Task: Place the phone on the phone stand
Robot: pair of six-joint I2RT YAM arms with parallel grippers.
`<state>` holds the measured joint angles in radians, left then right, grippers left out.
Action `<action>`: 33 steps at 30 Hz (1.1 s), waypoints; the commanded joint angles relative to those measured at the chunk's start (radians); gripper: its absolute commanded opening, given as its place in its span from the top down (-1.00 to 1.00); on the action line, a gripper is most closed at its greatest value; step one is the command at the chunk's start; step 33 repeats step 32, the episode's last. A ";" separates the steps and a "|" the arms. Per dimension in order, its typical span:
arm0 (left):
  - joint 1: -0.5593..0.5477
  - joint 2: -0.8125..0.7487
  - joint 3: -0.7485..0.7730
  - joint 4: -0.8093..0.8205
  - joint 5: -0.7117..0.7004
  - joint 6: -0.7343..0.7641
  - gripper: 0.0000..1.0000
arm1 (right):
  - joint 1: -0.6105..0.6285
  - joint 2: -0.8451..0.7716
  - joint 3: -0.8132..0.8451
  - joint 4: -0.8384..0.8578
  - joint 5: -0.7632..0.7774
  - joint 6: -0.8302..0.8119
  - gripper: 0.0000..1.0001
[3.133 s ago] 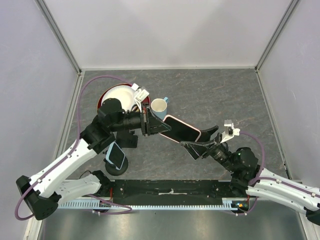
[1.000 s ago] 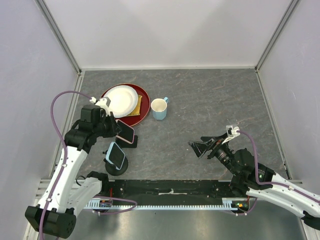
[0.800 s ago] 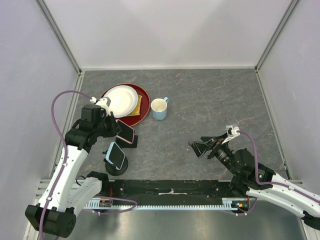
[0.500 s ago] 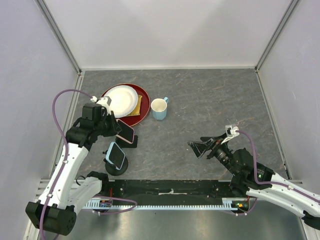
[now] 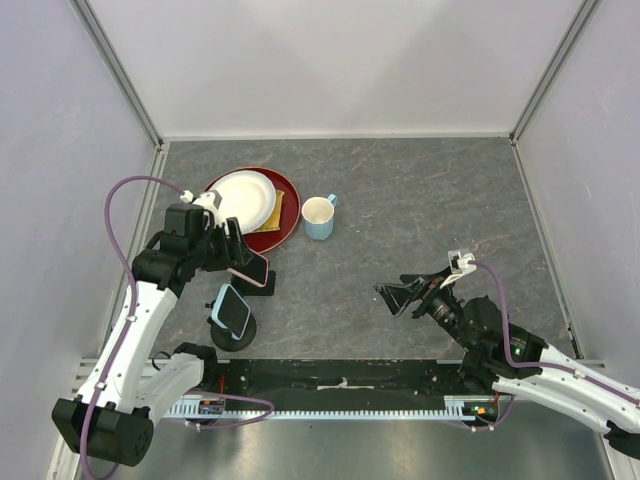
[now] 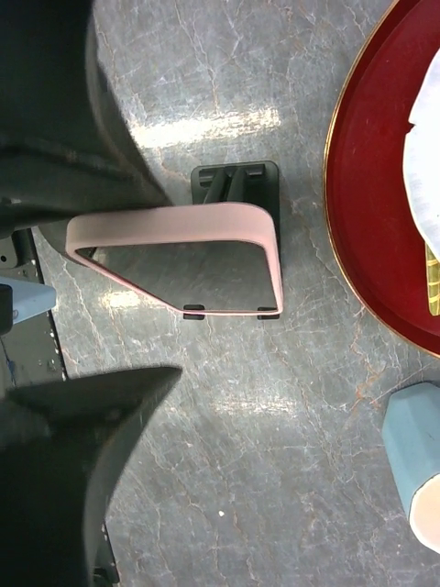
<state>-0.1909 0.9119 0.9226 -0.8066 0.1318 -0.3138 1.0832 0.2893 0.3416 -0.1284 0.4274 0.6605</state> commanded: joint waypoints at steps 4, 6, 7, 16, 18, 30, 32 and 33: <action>0.004 -0.031 0.065 -0.016 -0.047 -0.025 -0.88 | 0.001 0.004 -0.003 0.044 0.010 0.011 -0.96; 0.004 -0.056 0.088 -0.043 -0.128 -0.037 -0.90 | 0.001 0.008 -0.003 0.042 0.013 0.013 -0.96; 0.004 -0.071 0.096 -0.048 -0.165 -0.054 -0.91 | 0.000 0.014 -0.001 0.042 0.017 0.016 -0.96; 0.004 -0.307 0.065 0.107 -0.086 -0.107 -0.88 | 0.001 0.154 0.100 -0.286 0.359 0.223 -0.96; 0.004 -0.300 0.074 0.159 0.091 -0.116 -0.74 | 0.001 0.169 0.125 -0.357 0.396 0.283 -0.96; -0.134 -0.262 0.010 0.494 0.465 -0.277 -0.63 | 0.001 -0.016 0.074 -0.340 0.430 0.222 -0.96; -0.215 -0.254 0.019 0.494 0.439 -0.255 -0.63 | 0.001 -0.084 0.059 -0.317 0.429 0.194 -0.96; -0.215 -0.254 0.019 0.494 0.439 -0.255 -0.63 | 0.001 -0.084 0.059 -0.317 0.429 0.194 -0.96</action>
